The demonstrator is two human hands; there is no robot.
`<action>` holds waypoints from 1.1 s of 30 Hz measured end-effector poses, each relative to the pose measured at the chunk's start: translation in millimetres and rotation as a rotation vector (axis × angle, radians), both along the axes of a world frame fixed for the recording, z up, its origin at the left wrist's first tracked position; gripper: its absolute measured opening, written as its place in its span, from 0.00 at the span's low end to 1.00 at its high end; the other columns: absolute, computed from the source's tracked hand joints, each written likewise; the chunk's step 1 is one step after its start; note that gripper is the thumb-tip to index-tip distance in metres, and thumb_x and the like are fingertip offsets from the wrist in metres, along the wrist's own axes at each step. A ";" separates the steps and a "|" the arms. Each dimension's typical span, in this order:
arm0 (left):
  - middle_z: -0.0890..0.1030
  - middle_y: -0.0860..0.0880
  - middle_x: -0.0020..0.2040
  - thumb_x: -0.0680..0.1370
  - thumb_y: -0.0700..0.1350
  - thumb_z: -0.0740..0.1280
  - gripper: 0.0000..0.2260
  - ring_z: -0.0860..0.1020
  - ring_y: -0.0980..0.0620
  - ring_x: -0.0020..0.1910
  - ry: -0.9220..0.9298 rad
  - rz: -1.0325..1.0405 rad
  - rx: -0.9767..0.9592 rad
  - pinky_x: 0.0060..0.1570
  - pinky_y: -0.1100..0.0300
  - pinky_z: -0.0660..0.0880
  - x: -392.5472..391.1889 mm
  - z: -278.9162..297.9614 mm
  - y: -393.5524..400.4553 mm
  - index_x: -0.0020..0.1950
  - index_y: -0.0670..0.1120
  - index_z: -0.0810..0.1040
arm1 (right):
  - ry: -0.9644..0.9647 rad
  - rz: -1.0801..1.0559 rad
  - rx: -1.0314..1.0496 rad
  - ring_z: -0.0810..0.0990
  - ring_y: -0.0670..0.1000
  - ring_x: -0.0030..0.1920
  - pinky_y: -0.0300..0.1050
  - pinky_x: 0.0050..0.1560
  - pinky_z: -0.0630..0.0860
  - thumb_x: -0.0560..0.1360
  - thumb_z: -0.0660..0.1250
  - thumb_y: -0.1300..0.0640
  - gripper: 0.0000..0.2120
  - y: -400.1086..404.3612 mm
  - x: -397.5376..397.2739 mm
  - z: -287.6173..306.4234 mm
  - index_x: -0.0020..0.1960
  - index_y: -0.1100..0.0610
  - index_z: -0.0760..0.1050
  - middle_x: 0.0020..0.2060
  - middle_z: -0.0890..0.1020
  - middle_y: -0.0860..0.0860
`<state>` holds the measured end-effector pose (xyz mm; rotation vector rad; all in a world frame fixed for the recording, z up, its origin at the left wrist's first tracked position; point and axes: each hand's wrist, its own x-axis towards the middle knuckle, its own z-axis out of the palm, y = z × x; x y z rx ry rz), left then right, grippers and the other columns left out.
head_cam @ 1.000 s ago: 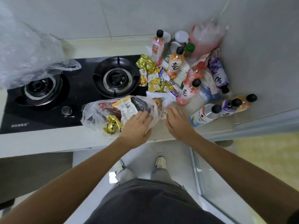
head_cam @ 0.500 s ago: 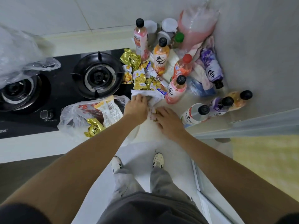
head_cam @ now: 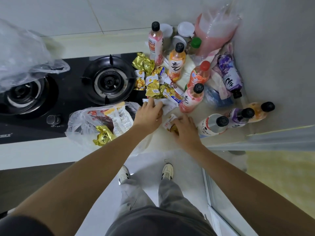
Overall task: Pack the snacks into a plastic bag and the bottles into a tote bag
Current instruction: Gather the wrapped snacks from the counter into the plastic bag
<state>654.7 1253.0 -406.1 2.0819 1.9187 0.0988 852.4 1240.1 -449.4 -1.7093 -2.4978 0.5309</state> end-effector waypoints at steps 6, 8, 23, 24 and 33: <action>0.68 0.47 0.54 0.78 0.55 0.65 0.16 0.72 0.47 0.47 -0.120 0.018 0.232 0.40 0.53 0.73 -48.7 44.9 -47.6 0.61 0.48 0.71 | 0.475 -0.112 0.148 0.73 0.57 0.58 0.48 0.61 0.71 0.72 0.73 0.59 0.12 -4.7 -50.0 50.6 0.54 0.58 0.78 0.56 0.72 0.56; 0.68 0.48 0.55 0.78 0.56 0.65 0.16 0.72 0.48 0.48 -0.139 0.122 0.230 0.38 0.53 0.75 -81.2 49.8 -69.8 0.60 0.48 0.71 | 0.494 -0.088 0.184 0.73 0.56 0.58 0.45 0.61 0.70 0.72 0.75 0.59 0.13 -7.0 -81.0 67.5 0.54 0.58 0.79 0.56 0.72 0.56; 0.70 0.45 0.61 0.78 0.49 0.65 0.15 0.71 0.41 0.63 -0.089 0.406 -0.083 0.54 0.45 0.76 -212.4 19.4 -106.8 0.64 0.48 0.72 | 0.048 0.141 -0.099 0.70 0.59 0.61 0.56 0.63 0.71 0.74 0.74 0.49 0.20 -41.6 -231.7 57.1 0.63 0.53 0.76 0.61 0.70 0.52; 0.71 0.45 0.61 0.78 0.48 0.64 0.15 0.70 0.41 0.64 -0.092 0.380 -0.085 0.56 0.45 0.75 -213.9 18.9 -103.9 0.65 0.49 0.73 | 0.019 0.135 -0.088 0.69 0.59 0.61 0.56 0.63 0.71 0.73 0.74 0.47 0.21 -41.8 -233.9 55.7 0.63 0.52 0.76 0.61 0.70 0.53; 0.72 0.46 0.60 0.77 0.45 0.65 0.16 0.71 0.44 0.60 -0.083 0.157 -0.024 0.56 0.49 0.73 -219.7 29.4 -98.7 0.65 0.48 0.74 | 0.090 0.041 0.073 0.72 0.57 0.57 0.56 0.55 0.73 0.77 0.68 0.49 0.12 -42.1 -215.4 64.2 0.56 0.55 0.77 0.54 0.74 0.53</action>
